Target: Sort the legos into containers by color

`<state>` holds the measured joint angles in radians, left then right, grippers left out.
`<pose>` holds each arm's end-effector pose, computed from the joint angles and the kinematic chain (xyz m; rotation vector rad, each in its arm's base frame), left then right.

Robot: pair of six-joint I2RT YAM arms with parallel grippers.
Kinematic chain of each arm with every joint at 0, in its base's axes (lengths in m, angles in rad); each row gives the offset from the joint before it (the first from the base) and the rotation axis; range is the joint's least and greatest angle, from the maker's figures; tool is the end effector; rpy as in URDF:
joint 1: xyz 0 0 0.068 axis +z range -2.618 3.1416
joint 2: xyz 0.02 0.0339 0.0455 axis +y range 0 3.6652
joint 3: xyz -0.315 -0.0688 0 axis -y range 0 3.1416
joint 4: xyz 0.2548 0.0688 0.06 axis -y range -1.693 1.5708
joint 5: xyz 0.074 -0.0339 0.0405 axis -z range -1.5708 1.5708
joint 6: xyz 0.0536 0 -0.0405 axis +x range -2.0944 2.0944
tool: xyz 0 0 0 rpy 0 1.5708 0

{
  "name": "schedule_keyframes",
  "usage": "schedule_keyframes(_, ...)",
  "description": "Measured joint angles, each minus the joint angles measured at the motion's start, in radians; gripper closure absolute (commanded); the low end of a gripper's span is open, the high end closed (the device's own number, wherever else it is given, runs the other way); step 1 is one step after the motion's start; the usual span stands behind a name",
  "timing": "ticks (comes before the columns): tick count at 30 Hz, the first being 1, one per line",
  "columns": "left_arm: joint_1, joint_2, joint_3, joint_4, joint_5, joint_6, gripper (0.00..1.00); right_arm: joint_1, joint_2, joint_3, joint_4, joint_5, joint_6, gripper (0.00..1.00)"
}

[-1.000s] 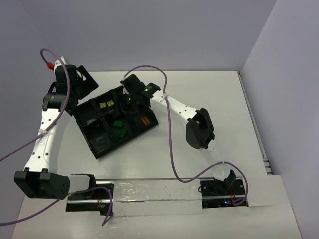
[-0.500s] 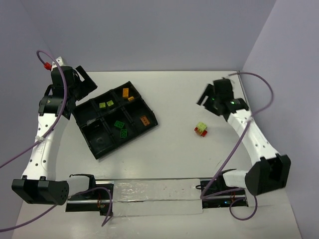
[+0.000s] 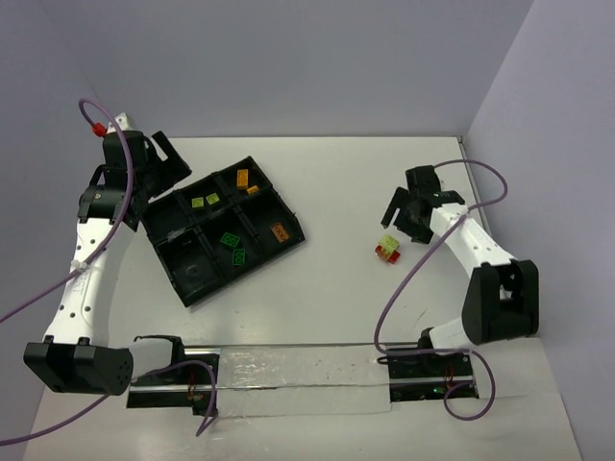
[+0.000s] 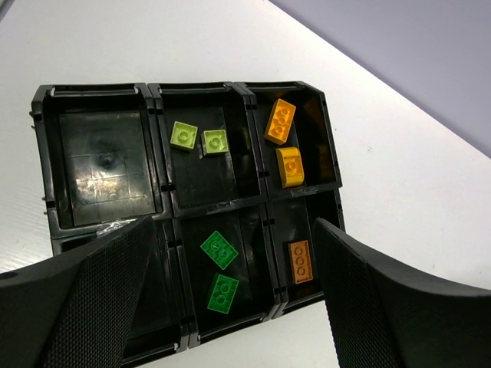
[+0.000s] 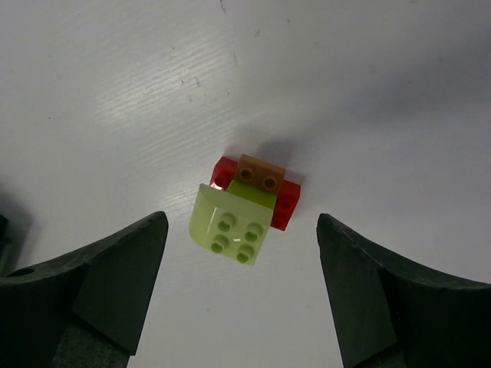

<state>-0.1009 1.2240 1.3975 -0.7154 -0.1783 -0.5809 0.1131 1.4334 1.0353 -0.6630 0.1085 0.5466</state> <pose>0.2618 -0.0169 0.4475 -0.6046 2.0225 -0.2208 0.2959 0.0278 0.2710 0.6005 2.5545 0.0866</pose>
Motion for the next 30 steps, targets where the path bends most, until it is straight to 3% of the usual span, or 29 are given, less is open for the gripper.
schedule_keyframes(7, 0.000, 0.000, 0.000, 0.000, 0.004, 0.012, 0.09, 0.000, 0.158, 0.062, 0.035, -0.116, -0.091, 0.11)
schedule_keyframes(14, 0.000, 0.000, 0.000, 0.001, 0.005, 0.016, 0.09, 0.068, 0.175, 0.045, 0.065, -0.202, -0.100, 0.11)
schedule_keyframes(30, 0.000, 0.019, 0.000, 0.002, 0.036, 0.016, 0.10, 0.298, 0.127, -0.016, 0.036, -0.140, -0.029, 0.15)
